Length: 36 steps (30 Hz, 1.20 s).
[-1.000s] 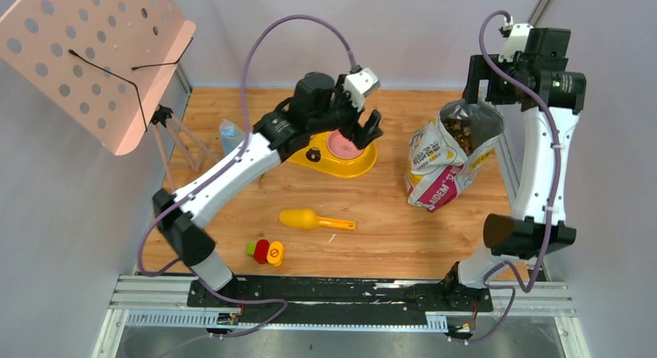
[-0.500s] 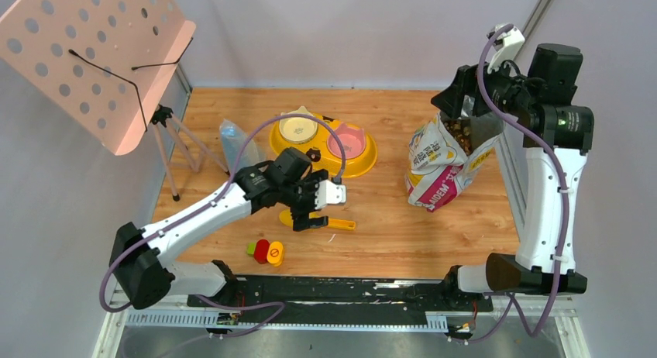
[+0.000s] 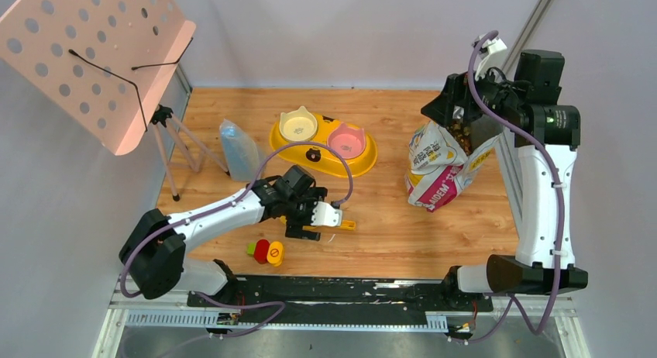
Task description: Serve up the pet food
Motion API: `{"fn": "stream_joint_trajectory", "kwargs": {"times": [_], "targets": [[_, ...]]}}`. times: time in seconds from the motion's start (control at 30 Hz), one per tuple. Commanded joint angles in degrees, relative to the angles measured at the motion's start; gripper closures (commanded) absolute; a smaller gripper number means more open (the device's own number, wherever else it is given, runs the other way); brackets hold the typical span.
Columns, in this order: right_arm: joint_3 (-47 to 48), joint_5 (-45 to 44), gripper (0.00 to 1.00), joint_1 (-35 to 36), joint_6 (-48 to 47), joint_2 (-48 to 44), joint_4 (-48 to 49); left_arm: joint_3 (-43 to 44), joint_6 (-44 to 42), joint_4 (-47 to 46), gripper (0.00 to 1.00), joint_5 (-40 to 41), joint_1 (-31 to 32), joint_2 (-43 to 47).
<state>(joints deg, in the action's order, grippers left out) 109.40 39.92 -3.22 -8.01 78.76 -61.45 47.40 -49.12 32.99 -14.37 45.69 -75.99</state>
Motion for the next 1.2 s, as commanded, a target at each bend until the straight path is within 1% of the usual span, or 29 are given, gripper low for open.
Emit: {"fn": "stream_joint_trajectory", "kwargs": {"times": [0.0,0.1,0.17,0.2,0.23,0.27,0.37,0.5,0.63,0.73,0.87,0.9,0.97,1.07,1.13,1.17], "targets": [[-1.6,1.0,0.11,1.4,-0.4,-2.6,1.4,2.8,-3.0,-4.5,0.02,-3.7,-0.1,-2.5],[-2.6,0.3,0.11,1.4,-0.4,-3.2,1.4,5.6,-0.8,-5.3,0.06,-8.9,-0.2,-4.9],[-2.7,0.0,0.11,1.4,-0.2,-3.3,1.5,8.4,0.2,-3.9,0.12,-12.7,-0.1,-7.3],[-2.7,0.1,0.11,1.4,0.0,-3.3,1.5,10.9,0.4,-2.0,0.17,-13.9,-0.1,-9.5],[-2.7,0.1,0.11,1.4,0.1,-3.3,1.6,12.1,0.5,-1.0,0.20,-15.9,0.0,-10.6],[-2.7,0.1,0.11,1.4,0.3,-3.4,1.8,14.6,1.4,0.6,0.23,-16.4,0.3,-13.2],[-2.3,-0.4,0.11,1.4,0.6,-3.3,1.9,18.5,2.6,1.3,0.25,-16.4,2.0,-17.4],[-1.9,-1.0,0.11,1.4,0.9,-3.5,2.0,20.3,1.6,-0.7,0.26,-15.5,4.7,-21.0],[-1.7,-2.8,0.11,1.4,0.7,-3.6,2.5,23.3,2.2,-2.3,0.30,-14.0,7.3,-25.4],[-1.4,-4.2,0.11,1.4,0.6,-3.7,2.9,25.6,2.3,-1.4,0.34,-13.6,8.8,-29.4],[-1.8,-4.2,0.11,1.4,0.5,-3.8,2.8,27.4,2.1,0.3,0.46,-12.8,9.7,-32.1],[-1.9,-4.2,0.11,1.4,0.5,-3.9,2.8,27.4,2.1,0.3,0.51,-12.7,9.7,-32.5],[-2.1,-4.2,0.11,1.4,0.6,-3.9,3.0,27.6,2.0,0.4,0.56,-11.8,9.8,-32.8],[-2.4,-4.3,0.11,1.4,0.9,-3.8,3.5,28.6,1.5,2.7,0.58,-11.4,9.8,-32.9],[-2.4,-4.3,0.11,1.4,0.9,-3.7,3.6,29.1,0.9,4.8,0.55,-11.9,9.8,-32.9],[-2.4,-4.4,0.11,1.4,1.0,-3.7,3.7,29.2,0.8,5.3,0.51,-12.0,9.8,-32.8]]}}
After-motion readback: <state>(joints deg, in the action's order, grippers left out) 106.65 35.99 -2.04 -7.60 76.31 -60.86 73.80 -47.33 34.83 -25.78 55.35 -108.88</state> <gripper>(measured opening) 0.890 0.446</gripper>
